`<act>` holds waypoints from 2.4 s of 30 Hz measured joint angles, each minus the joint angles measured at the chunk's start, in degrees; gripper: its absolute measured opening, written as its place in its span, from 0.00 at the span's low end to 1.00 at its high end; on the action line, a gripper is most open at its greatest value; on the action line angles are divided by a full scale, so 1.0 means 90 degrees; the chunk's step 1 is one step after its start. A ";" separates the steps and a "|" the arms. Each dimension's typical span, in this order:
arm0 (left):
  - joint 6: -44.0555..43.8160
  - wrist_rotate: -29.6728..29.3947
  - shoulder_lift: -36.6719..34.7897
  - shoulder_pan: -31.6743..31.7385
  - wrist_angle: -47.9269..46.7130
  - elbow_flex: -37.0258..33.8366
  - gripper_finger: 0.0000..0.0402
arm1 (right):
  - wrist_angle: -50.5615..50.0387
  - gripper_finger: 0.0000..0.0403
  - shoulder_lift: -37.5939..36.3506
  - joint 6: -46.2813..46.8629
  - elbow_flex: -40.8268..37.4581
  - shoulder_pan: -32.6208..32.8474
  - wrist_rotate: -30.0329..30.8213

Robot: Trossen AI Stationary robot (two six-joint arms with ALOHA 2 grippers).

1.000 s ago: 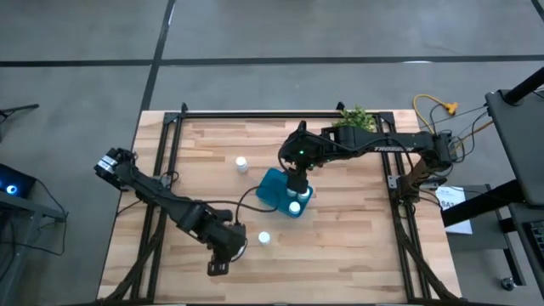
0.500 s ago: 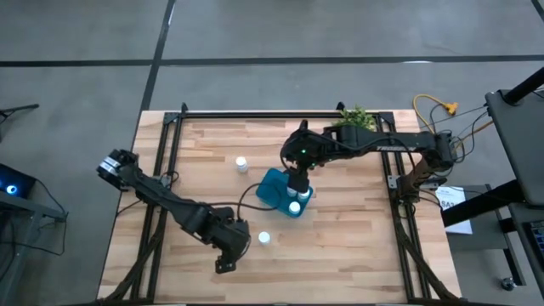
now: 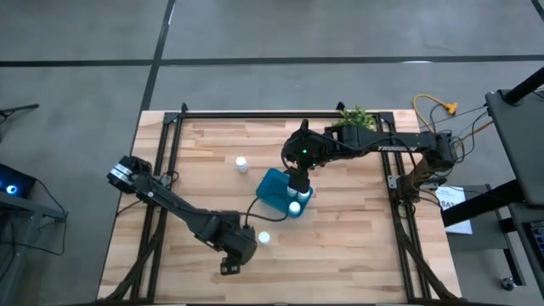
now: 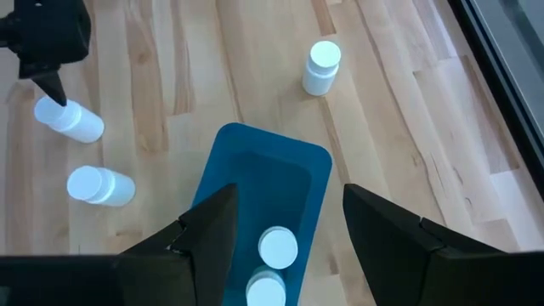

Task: Pick and place pill bottles into a basket
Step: Put the white pill bottle into the blue bin

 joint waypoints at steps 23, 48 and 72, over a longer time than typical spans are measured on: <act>-0.0016 -0.0114 -0.0206 0.0005 0.1225 -0.0991 0.72 | 0.0053 0.51 0.0000 0.0015 0.0000 0.0001 0.0000; -0.0192 -0.0082 -0.0206 0.0007 0.1816 -0.1428 0.69 | 0.0134 0.51 0.0000 0.0023 0.0000 0.0014 -0.0005; -0.0182 -0.0014 -0.0218 0.0010 0.1817 -0.1423 0.35 | 0.2070 0.43 -0.1124 -0.0941 0.0012 0.0461 0.4684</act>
